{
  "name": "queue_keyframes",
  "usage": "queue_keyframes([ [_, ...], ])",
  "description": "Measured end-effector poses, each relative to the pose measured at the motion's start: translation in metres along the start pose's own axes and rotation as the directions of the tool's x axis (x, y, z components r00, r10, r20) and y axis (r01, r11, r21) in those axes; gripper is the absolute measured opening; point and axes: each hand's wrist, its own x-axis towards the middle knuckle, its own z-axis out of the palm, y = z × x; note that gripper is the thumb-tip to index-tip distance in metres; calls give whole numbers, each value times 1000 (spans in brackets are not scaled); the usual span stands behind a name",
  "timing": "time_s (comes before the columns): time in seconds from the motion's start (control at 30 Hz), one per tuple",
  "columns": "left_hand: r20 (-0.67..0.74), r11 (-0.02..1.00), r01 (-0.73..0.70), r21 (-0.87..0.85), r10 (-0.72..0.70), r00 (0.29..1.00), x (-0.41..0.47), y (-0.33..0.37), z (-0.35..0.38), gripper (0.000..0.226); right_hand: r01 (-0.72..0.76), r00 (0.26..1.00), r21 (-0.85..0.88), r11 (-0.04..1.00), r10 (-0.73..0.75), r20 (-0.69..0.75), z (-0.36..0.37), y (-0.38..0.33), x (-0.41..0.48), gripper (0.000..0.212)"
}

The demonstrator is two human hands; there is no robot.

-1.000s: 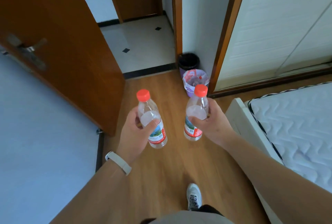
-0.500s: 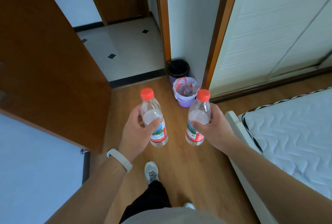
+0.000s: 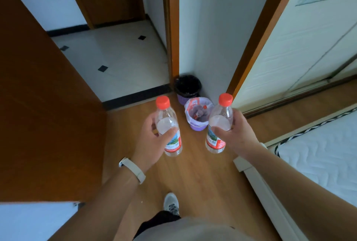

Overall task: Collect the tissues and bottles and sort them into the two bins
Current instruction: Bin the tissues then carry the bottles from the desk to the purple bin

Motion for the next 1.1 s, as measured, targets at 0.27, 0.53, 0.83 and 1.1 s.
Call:
queue_keyframes([
  [0.27, 85, 998, -32, -45, 36, 996, 93, 6, -36, 51, -14, 996, -13, 1000, 13, -87, 30, -30, 60, 61],
  [0.53, 153, 999, -33, -21, 36, 988, 172, 3, -25, 54, -105, 984, 66, 992, 114, -140, 30, -25, 123, 57],
  [0.83, 197, 995, -23, 93, 4, 980, 297, 13, 10, 53, -196, 965, 123, 973, 214, -151, 32, 8, 249, 56],
  [1.1, 312, 986, -35, 166, -19, 950, 407, 26, 60, 54, -240, 949, 102, 965, 256, -184, 8, 13, 341, 47],
])
